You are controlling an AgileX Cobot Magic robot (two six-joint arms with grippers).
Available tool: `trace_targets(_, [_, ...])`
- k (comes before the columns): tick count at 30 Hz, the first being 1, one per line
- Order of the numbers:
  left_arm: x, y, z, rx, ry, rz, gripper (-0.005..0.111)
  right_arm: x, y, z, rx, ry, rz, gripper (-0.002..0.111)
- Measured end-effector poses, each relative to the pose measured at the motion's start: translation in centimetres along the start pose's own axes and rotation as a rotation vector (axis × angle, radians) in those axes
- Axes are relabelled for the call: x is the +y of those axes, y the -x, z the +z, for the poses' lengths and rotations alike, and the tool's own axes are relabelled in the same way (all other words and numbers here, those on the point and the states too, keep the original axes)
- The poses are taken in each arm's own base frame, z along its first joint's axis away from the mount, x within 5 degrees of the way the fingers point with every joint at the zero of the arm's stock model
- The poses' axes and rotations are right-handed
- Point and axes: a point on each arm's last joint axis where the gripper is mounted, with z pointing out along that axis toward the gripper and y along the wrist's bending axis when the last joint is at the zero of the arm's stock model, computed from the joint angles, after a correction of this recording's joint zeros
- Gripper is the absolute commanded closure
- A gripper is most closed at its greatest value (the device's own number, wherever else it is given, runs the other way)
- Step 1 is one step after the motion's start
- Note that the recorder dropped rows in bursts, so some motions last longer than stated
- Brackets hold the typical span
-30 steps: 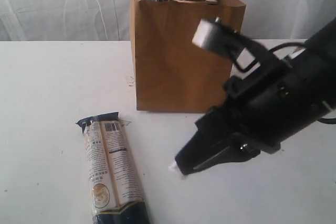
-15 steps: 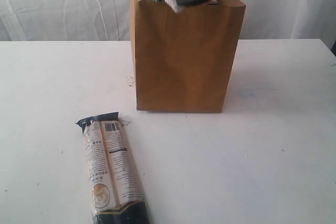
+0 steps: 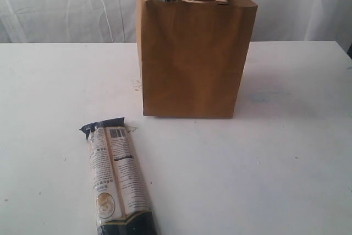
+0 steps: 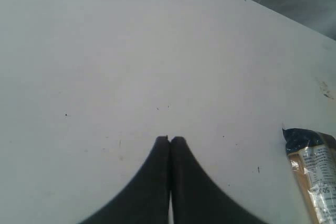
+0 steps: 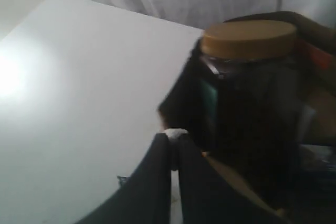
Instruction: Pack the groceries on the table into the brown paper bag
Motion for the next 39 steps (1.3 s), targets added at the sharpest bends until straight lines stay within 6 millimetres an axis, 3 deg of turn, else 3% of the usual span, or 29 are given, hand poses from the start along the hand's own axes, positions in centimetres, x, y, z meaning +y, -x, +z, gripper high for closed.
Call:
trace_targets(5, [0.0, 0.0, 0.0, 0.000, 0.000, 0.000, 0.107, -3.4, -1.0, 2.4, 0.093, -0.131, -0.001, 0.108])
trace_targets(9, [0.0, 0.0, 0.0, 0.000, 0.000, 0.000, 0.107, -4.6, -1.8, 3.9, 0.158, -0.172, -0.016, 0.108])
trace_targets(13, [0.0, 0.0, 0.0, 0.000, 0.000, 0.000, 0.107, -4.8, -1.9, 4.2, 0.153, -0.179, -0.018, 0.106])
trace_targets(19, [0.0, 0.0, 0.0, 0.000, 0.000, 0.000, 0.107, -5.0, -1.4, 4.2, 0.110, -0.206, -0.039, 0.091])
trace_targets(28, [0.0, 0.0, 0.0, 0.000, 0.000, 0.000, 0.107, -5.3, -1.6, 4.1, 0.133, -0.241, -0.065, 0.092])
trace_targets(33, [0.0, 0.0, 0.0, 0.000, 0.000, 0.000, 0.107, -5.3, -1.7, 2.2, 0.176, -0.322, -0.079, 0.108])
trace_targets(36, [0.0, 0.0, 0.0, 0.000, 0.000, 0.000, 0.107, -5.6, -0.8, -0.2, 0.119, -0.391, -0.066, 0.108])
trace_targets(39, [0.0, 0.0, 0.0, 0.000, 0.000, 0.000, 0.107, -7.3, -0.1, -3.1, 0.044, -0.471, 0.018, 0.108])
